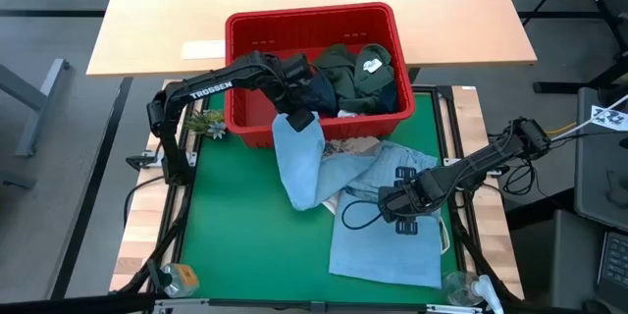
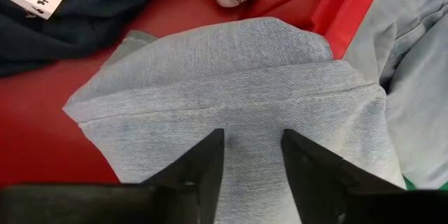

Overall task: Fold laundry
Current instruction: Fold the light blue pants

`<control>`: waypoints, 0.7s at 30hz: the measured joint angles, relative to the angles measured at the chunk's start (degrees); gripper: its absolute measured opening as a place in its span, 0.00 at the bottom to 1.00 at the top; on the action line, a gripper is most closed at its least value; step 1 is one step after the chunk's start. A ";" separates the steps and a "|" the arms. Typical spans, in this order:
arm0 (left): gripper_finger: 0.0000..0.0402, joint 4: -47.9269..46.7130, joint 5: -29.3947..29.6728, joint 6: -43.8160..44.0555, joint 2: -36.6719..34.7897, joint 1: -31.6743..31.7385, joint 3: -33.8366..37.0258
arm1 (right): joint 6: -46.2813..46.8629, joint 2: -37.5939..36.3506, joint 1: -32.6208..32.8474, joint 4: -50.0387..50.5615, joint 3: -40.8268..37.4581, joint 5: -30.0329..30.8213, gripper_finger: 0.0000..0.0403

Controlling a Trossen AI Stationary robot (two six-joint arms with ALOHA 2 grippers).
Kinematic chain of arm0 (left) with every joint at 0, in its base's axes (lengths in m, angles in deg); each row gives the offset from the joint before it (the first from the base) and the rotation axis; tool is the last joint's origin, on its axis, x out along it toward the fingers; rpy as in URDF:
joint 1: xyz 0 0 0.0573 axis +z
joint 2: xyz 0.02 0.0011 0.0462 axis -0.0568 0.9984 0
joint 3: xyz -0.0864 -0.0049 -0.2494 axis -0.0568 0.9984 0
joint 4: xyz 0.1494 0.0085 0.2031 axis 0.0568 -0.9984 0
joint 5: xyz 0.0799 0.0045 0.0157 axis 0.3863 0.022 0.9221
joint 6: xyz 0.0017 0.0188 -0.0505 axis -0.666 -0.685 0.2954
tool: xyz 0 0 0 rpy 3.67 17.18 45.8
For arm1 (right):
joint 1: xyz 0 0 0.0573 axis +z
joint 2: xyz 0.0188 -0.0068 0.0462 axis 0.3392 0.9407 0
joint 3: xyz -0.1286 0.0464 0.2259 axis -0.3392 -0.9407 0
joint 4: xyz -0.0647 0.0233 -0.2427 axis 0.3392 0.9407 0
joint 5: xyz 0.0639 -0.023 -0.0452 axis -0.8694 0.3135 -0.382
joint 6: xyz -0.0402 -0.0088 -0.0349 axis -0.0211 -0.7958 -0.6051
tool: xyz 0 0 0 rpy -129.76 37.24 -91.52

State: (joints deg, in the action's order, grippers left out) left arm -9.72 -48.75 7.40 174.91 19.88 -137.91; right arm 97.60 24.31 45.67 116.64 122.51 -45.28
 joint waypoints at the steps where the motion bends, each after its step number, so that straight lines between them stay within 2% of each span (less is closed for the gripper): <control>1: 0.38 0.00 0.04 0.07 0.00 -0.19 -0.01 | -0.43 0.00 0.00 0.00 0.02 -0.10 0.48; 5: 0.42 0.41 0.59 1.39 0.00 -1.24 0.01 | -1.13 0.00 0.00 0.00 0.02 -0.35 0.48; 21: 0.41 2.79 3.01 0.37 1.80 -4.39 -0.12 | -1.13 0.00 0.00 -0.17 0.07 -0.36 0.48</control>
State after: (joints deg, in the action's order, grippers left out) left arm -6.93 -45.73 7.77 176.71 15.49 -138.04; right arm 96.46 24.31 45.67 116.46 122.58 -45.64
